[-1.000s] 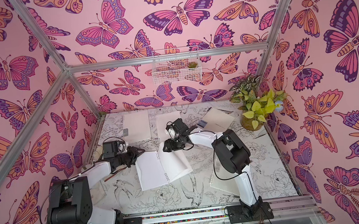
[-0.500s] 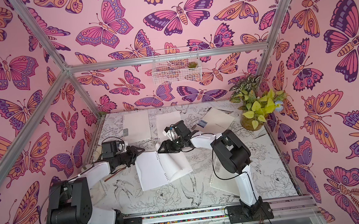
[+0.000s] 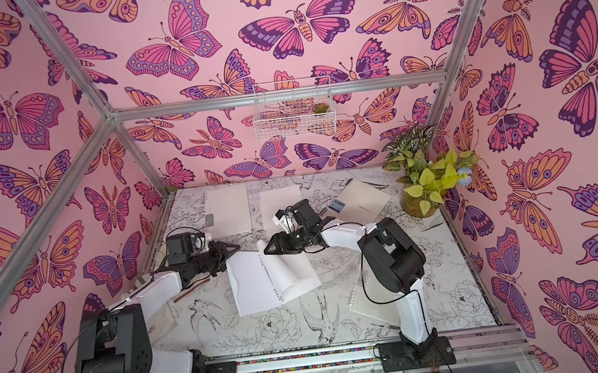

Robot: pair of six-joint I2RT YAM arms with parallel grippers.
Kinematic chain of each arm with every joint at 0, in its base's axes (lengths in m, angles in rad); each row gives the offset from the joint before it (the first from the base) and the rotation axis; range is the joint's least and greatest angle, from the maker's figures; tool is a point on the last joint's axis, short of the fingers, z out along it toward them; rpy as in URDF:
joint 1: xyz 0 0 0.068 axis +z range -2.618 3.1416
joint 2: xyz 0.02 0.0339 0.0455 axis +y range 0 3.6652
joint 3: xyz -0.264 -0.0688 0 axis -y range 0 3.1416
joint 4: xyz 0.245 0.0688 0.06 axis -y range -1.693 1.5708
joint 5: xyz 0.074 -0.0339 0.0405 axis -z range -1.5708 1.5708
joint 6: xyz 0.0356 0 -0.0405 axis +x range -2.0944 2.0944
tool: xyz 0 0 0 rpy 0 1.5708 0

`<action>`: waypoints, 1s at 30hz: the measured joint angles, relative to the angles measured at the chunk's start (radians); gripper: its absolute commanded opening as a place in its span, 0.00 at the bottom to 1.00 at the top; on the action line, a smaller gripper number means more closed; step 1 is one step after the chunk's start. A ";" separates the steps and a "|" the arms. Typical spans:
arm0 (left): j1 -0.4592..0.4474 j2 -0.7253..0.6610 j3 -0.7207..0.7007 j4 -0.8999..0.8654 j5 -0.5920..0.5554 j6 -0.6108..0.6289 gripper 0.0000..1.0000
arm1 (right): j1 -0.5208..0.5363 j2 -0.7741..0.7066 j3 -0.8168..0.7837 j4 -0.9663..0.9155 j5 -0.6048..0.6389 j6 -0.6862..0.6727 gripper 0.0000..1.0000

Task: Tear off pages from different notebooks
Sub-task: Tear off the paper from the notebook.

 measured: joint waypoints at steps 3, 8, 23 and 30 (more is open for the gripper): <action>0.000 -0.002 0.001 0.005 0.005 -0.012 0.36 | 0.006 -0.010 0.000 -0.028 0.021 -0.016 0.71; 0.000 -0.002 0.001 0.009 0.012 -0.022 0.29 | 0.020 -0.011 0.000 -0.056 0.034 -0.034 0.75; -0.002 -0.002 0.020 0.024 0.016 -0.035 0.16 | 0.066 -0.011 0.098 -0.232 0.197 -0.149 0.22; -0.002 0.006 0.032 0.023 0.016 -0.035 0.09 | 0.142 -0.011 0.130 -0.291 0.319 -0.243 0.07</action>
